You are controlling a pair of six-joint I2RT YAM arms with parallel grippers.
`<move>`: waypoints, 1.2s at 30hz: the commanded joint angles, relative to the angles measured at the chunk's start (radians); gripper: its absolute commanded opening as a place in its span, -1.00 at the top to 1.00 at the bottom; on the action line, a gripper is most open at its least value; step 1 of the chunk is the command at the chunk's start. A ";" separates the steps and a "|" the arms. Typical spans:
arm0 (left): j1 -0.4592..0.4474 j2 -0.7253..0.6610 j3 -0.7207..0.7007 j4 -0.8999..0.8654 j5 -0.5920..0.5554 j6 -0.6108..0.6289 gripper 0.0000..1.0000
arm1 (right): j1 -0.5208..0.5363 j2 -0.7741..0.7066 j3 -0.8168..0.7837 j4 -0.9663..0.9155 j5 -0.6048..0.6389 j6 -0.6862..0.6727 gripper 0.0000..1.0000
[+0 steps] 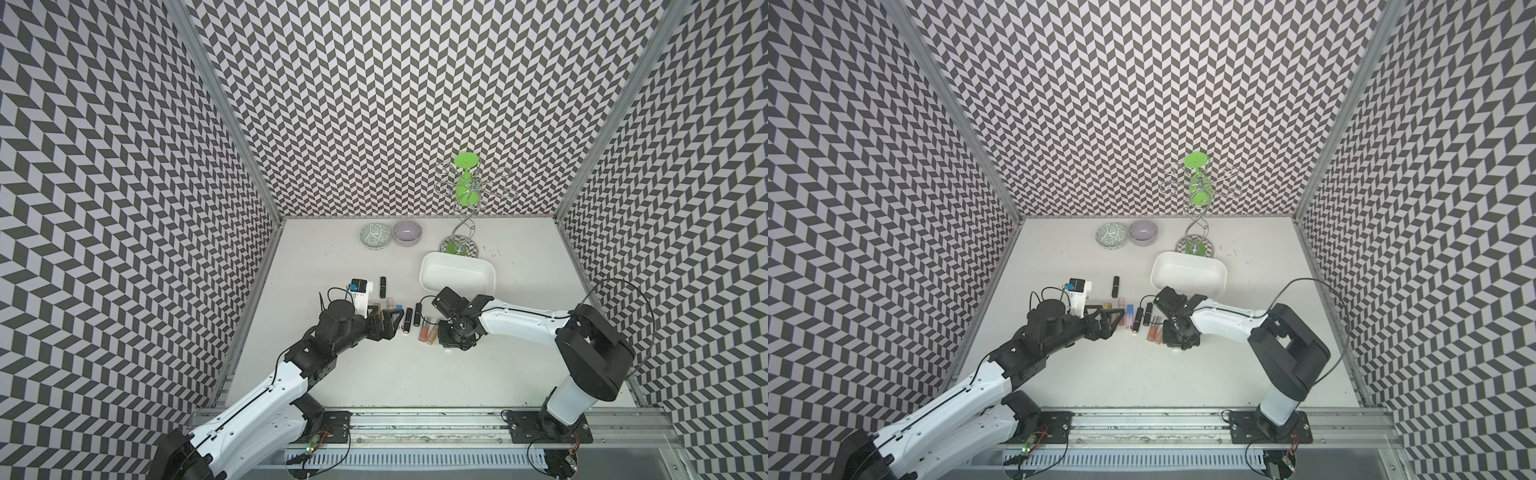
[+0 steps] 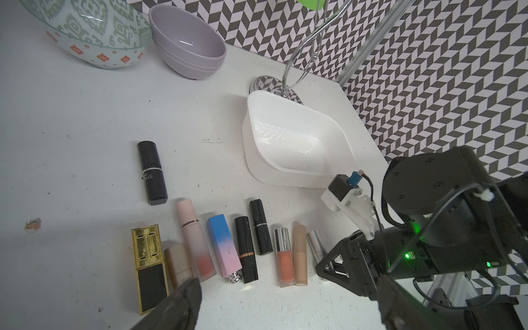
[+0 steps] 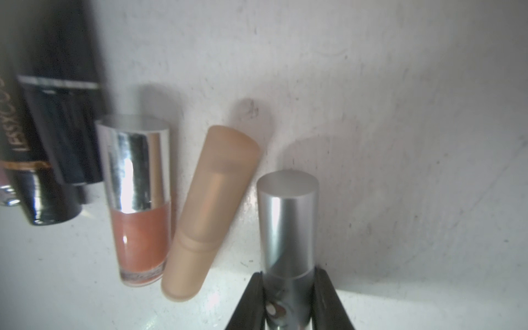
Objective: Put the lipstick into the storage box
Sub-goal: Pick up the lipstick at the center of the board.
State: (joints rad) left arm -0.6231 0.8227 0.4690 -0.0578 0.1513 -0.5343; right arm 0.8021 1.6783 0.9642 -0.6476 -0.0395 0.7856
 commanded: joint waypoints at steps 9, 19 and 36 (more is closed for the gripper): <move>0.003 0.034 0.033 0.018 0.008 0.003 -0.98 | 0.002 -0.112 0.008 0.004 0.033 -0.079 0.58; 0.054 0.117 0.236 0.029 0.177 0.030 -0.98 | -0.141 -0.393 -0.001 0.200 -0.354 -0.218 0.59; 0.060 0.398 0.439 0.296 0.634 -0.213 -0.94 | -0.324 -0.502 -0.051 0.539 -0.822 -0.161 0.59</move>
State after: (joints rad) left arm -0.5625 1.2129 0.8856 0.1993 0.7097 -0.7189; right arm 0.4812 1.2037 0.9249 -0.2440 -0.7837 0.5930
